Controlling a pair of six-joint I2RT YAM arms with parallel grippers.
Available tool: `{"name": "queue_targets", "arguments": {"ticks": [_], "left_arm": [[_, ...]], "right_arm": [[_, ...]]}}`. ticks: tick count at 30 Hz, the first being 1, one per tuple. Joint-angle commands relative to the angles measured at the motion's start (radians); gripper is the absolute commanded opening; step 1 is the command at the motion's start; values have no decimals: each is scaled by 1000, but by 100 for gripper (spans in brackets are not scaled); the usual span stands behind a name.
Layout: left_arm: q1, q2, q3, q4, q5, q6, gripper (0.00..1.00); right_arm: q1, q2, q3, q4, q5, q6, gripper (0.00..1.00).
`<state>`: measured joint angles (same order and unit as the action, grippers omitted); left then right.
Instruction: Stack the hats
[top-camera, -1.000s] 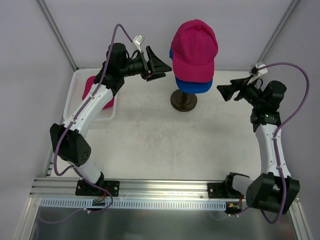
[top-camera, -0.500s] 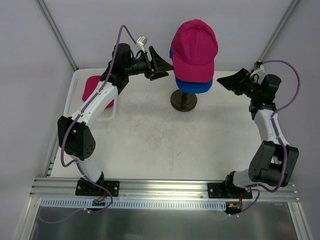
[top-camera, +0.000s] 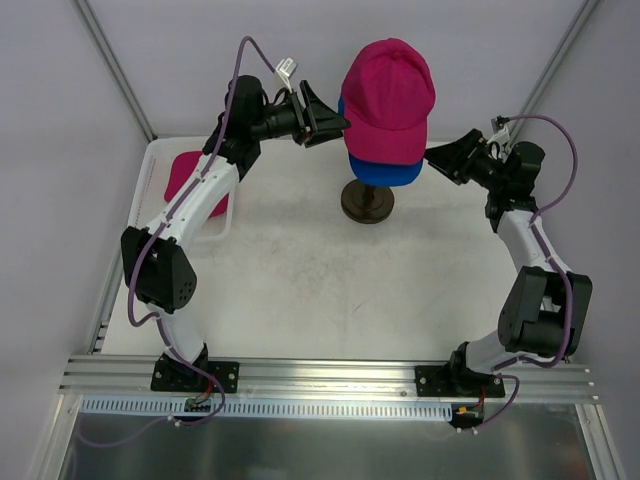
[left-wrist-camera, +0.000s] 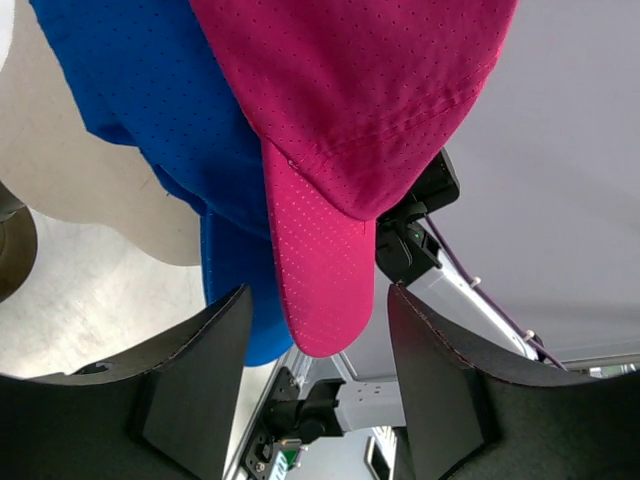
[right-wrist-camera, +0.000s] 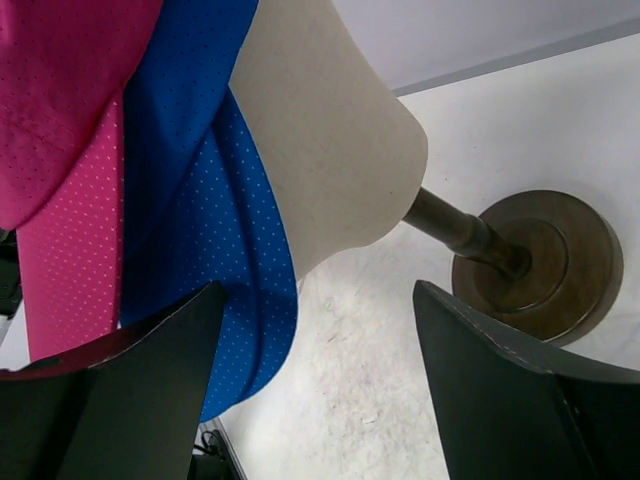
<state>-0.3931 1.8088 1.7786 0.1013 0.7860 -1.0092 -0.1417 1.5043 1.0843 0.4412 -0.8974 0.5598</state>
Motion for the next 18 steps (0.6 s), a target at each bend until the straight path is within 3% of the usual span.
{"name": "queue_targets", "arguments": {"ticks": [1, 11, 18], "left_arm": [[-9, 4, 35, 49, 35, -20, 55], [-18, 32, 30, 49, 29, -28, 49], [-32, 14, -17, 49, 33, -52, 28]], "right_arm": [[22, 8, 57, 85, -15, 48, 78], [39, 33, 68, 131, -8, 104, 58], [42, 53, 72, 174, -12, 147, 42]]}}
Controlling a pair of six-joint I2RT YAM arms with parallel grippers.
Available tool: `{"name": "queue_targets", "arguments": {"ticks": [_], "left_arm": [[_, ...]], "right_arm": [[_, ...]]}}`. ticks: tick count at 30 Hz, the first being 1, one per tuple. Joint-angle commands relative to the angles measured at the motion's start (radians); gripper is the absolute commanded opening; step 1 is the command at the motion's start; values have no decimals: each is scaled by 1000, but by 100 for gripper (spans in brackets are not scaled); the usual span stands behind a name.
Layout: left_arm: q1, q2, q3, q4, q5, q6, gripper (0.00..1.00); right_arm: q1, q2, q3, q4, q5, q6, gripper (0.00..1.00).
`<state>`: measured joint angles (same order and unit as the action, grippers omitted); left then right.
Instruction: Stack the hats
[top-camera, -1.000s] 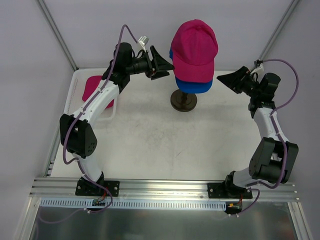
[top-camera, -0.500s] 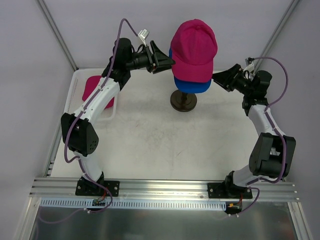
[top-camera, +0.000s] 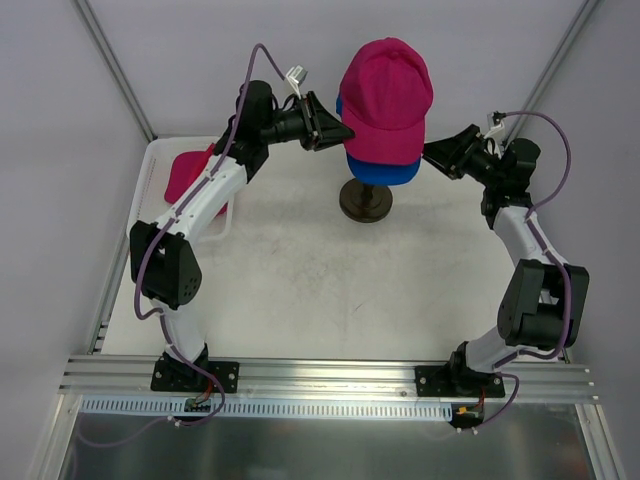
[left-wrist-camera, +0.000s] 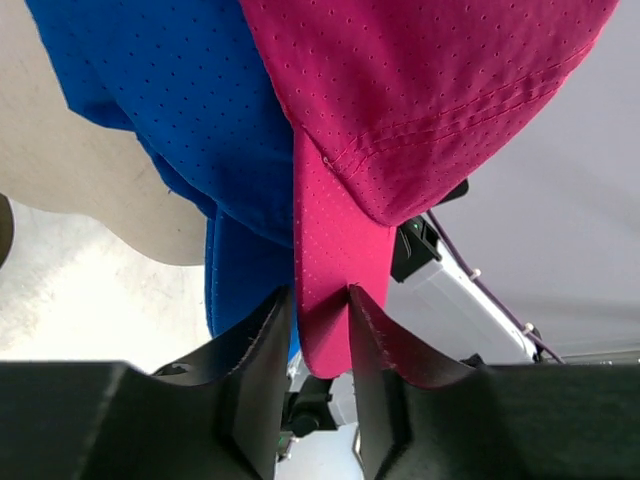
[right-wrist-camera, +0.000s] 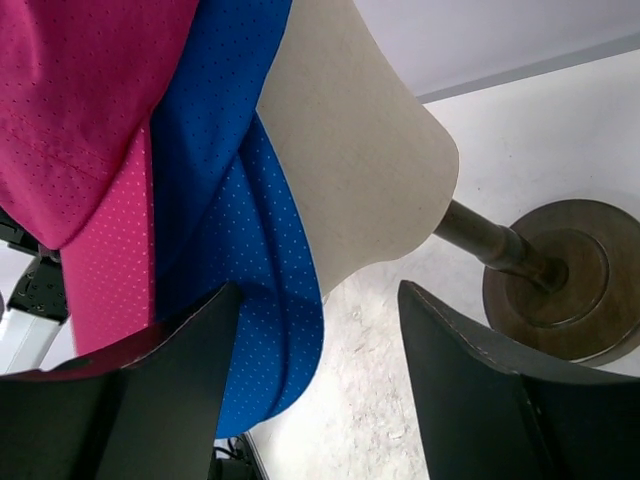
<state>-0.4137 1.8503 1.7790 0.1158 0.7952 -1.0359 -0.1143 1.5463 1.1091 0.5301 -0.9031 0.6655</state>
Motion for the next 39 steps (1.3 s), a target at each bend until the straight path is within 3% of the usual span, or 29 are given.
{"name": "queue_targets", "arguments": {"ticks": [1, 3, 5, 7, 24, 31, 34, 39], "left_arm": [[-16, -33, -29, 36, 22, -29, 22], [-20, -46, -55, 41, 19, -50, 14], [-27, -59, -98, 39, 9, -68, 0], [-30, -66, -131, 41, 4, -78, 0], [-96, -39, -185, -42, -159, -141, 0], [-94, -29, -151, -36, -148, -133, 11], [-96, -39, -158, -28, -125, -106, 25], [-96, -112, -223, -24, -114, -17, 34]], "right_arm": [[15, 12, 46, 93, -7, 49, 36], [16, 17, 46, 117, -8, 72, 30], [19, 18, 44, 128, -7, 82, 15], [21, 18, 41, 133, -3, 94, 0], [35, 60, 97, 185, 56, 191, 1], [-21, 70, 158, 105, 105, 122, 41], [-56, 80, 213, 47, 124, 70, 57], [-93, 92, 346, -105, 145, -68, 73]]}}
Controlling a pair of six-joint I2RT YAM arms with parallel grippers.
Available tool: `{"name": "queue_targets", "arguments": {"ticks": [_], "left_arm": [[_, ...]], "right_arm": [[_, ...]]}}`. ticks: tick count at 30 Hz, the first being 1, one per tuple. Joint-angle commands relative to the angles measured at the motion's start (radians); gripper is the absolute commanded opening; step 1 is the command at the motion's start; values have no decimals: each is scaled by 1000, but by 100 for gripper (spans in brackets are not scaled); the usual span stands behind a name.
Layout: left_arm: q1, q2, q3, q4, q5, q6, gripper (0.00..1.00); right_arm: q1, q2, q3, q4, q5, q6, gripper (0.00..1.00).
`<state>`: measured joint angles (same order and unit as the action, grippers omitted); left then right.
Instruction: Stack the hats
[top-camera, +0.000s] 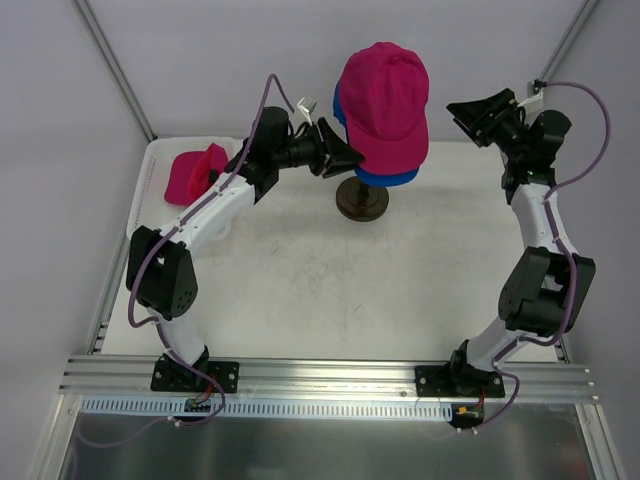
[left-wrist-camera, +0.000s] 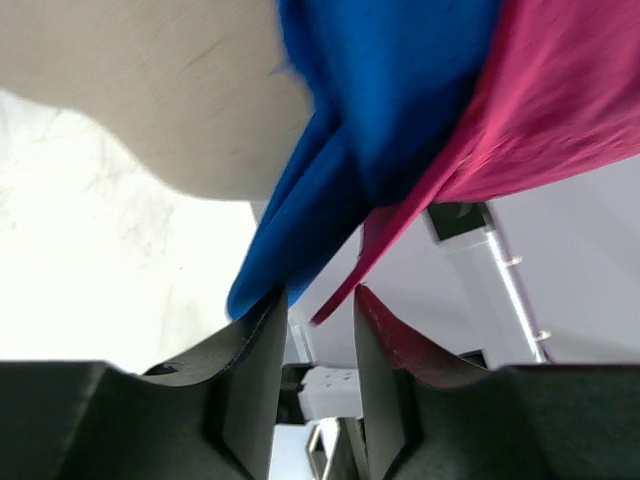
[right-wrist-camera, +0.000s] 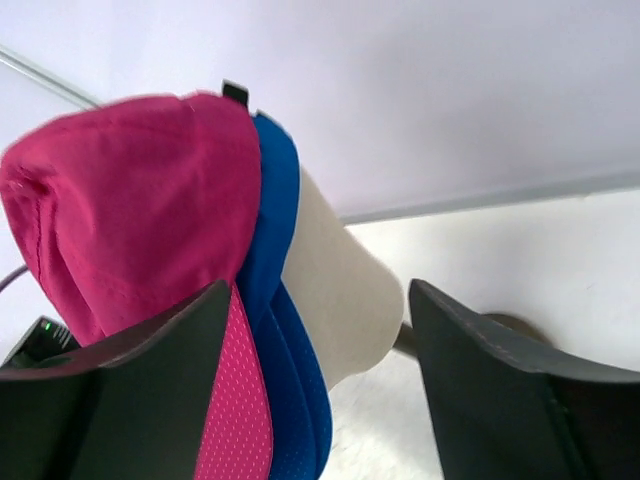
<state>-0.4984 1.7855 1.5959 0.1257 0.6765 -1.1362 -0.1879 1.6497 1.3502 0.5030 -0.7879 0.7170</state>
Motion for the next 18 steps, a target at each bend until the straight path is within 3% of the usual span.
{"name": "queue_targets", "arguments": {"ticks": [1, 4, 5, 10, 12, 15, 16, 18], "left_arm": [[-8, -72, -88, -35, -21, 105, 38], [1, -175, -193, -34, -60, 200, 48], [7, -226, -218, -35, -77, 220, 55], [99, -354, -289, -73, -121, 425, 63], [162, -374, -249, -100, -239, 601, 65], [187, -289, -73, -120, -384, 794, 62], [187, -250, 34, -120, -387, 876, 61], [187, -136, 139, -120, -403, 906, 59]], "right_arm": [[-24, -11, 131, -111, 36, -152, 78], [-28, -10, 248, -268, 56, -289, 96], [-28, -10, 286, -296, 62, -318, 97], [-30, -14, 392, -486, 64, -502, 99], [-28, -30, 417, -565, 55, -543, 100], [-28, -57, 417, -625, 50, -603, 99], [-28, -68, 405, -635, 55, -614, 100], [-28, -99, 383, -647, 70, -648, 99]]}}
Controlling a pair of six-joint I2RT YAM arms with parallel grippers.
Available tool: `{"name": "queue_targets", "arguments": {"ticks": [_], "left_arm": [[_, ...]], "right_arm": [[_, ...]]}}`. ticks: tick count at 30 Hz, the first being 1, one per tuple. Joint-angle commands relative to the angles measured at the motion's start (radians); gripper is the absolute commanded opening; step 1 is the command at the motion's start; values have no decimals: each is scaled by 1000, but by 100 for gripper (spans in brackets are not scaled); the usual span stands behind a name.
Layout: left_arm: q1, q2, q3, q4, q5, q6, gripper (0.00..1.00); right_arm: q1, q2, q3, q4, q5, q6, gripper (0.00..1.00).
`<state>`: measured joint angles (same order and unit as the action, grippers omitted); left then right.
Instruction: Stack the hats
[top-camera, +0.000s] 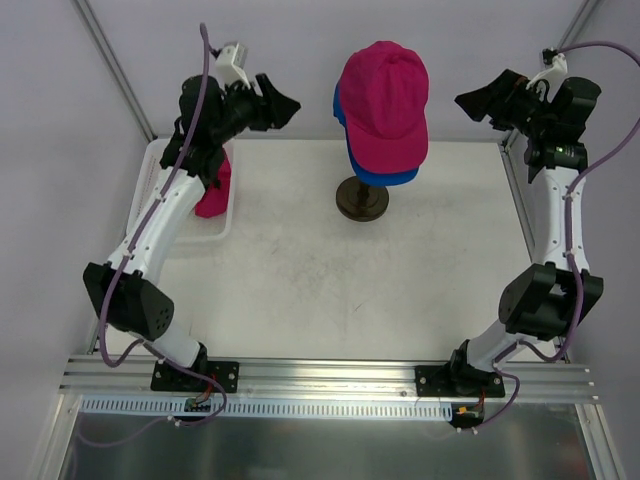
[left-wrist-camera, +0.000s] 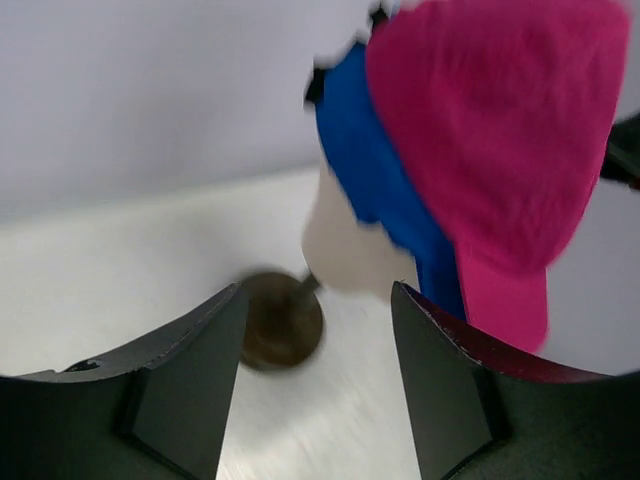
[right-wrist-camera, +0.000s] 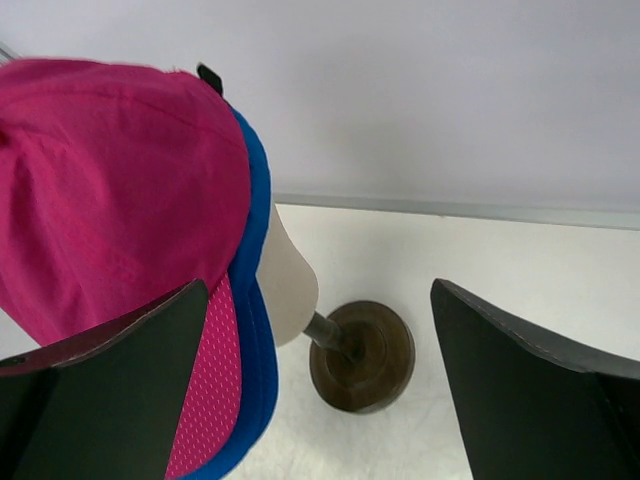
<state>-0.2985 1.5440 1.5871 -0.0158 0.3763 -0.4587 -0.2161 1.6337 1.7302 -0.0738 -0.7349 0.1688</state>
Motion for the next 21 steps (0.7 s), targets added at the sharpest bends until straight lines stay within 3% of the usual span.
{"name": "queue_targets", "arguments": {"ticks": [1, 10, 13, 18, 21], "left_arm": [[-13, 148, 250, 22, -117, 224, 59], [-73, 577, 773, 22, -185, 350, 57], [-90, 657, 836, 31, -136, 379, 57], [-131, 598, 731, 57, -90, 403, 56], [-146, 484, 558, 138, -89, 437, 57]], "right_arm": [[0, -92, -15, -75, 19, -112, 100], [1, -227, -103, -176, -27, -236, 100], [0, -264, -155, -178, -125, -244, 100], [3, -333, -213, -219, -218, -241, 99], [4, -363, -264, -222, -227, -250, 100]]}}
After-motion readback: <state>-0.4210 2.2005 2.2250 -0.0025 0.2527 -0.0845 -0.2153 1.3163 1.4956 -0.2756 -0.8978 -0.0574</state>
